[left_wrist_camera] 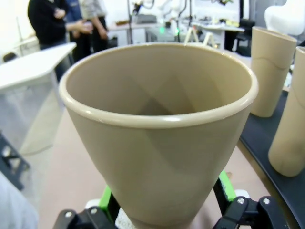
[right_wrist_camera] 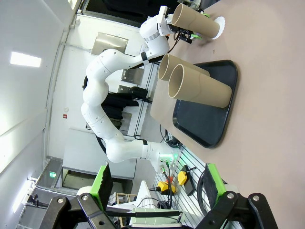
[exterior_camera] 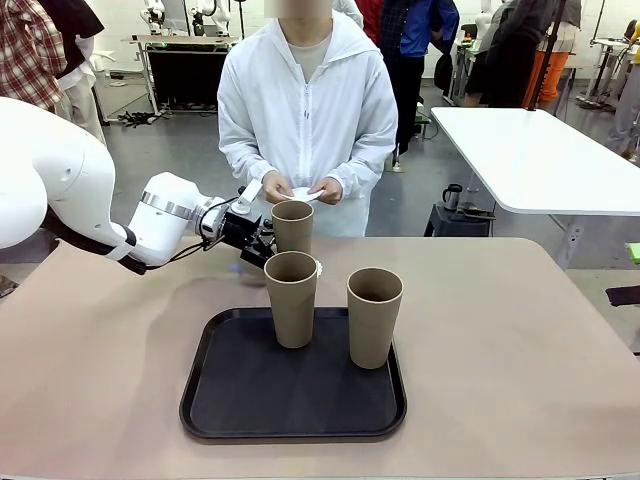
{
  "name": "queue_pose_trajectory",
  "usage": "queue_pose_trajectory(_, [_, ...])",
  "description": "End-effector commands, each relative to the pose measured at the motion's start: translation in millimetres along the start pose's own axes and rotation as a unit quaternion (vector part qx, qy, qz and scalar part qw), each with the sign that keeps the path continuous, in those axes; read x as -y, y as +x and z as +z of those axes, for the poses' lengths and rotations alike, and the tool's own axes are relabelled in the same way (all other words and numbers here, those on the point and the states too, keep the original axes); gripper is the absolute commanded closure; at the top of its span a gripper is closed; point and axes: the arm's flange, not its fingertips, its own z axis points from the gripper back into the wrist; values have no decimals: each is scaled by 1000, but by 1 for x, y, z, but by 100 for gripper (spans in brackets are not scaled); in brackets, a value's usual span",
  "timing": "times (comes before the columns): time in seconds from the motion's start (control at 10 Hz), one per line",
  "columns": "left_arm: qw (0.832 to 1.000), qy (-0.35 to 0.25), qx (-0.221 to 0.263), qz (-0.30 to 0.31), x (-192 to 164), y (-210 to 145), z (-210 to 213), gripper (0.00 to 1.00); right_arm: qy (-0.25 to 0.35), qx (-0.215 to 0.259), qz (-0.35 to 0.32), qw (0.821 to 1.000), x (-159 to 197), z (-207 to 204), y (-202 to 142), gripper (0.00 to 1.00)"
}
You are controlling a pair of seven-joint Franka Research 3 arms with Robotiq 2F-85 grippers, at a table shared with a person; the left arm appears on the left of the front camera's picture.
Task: Place coasters on the table and set cups on them.
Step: Pick up one Reusable plastic cup and place it on a coaster set by the human.
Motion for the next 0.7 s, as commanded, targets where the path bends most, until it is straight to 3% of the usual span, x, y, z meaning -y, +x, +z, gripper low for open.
queue_pose_trajectory(0.0, [1000,0,-22,8,-2,5,-2,0,7,1,6,1000,1,1,1,0])
queue_pose_trajectory(0.6, [998,8,-67,17,-8,7,2,0,7,1,6,1000,1,1,1,0])
